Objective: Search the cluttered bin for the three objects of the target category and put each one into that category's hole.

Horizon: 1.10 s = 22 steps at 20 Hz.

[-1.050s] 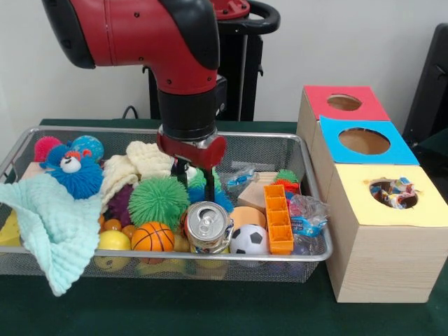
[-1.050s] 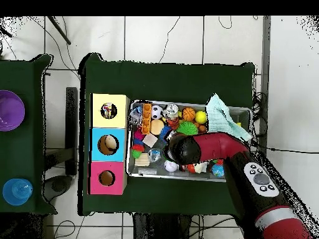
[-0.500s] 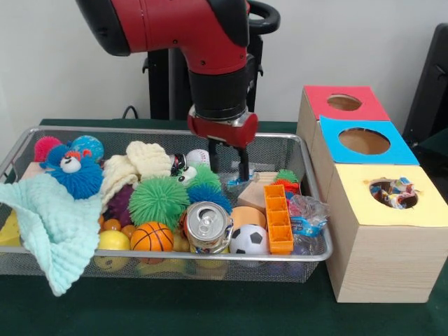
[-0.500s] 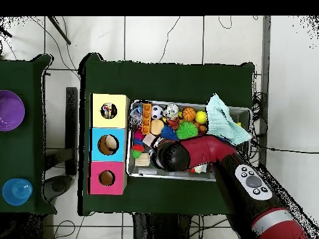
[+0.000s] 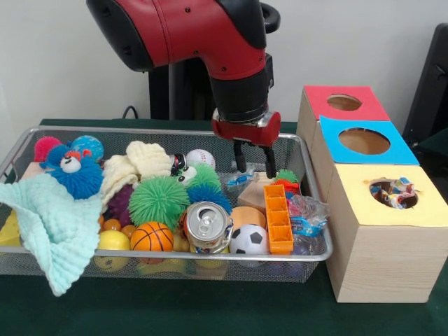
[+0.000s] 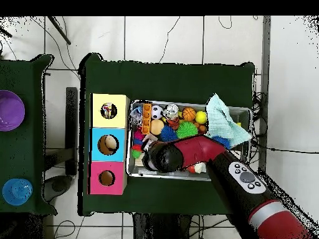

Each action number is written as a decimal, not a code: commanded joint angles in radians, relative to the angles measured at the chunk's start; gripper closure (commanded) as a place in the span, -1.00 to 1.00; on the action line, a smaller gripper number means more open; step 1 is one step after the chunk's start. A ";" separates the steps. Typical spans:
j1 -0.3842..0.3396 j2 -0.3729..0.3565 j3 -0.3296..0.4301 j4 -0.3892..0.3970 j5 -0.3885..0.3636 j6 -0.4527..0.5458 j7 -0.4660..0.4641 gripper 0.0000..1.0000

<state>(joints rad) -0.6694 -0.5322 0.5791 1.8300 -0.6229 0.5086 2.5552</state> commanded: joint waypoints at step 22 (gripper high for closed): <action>-0.045 0.164 0.158 -0.106 -0.081 0.065 -0.326 -1.00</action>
<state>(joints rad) -0.7030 -0.4187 0.6680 1.8277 -0.6400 0.5090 2.5521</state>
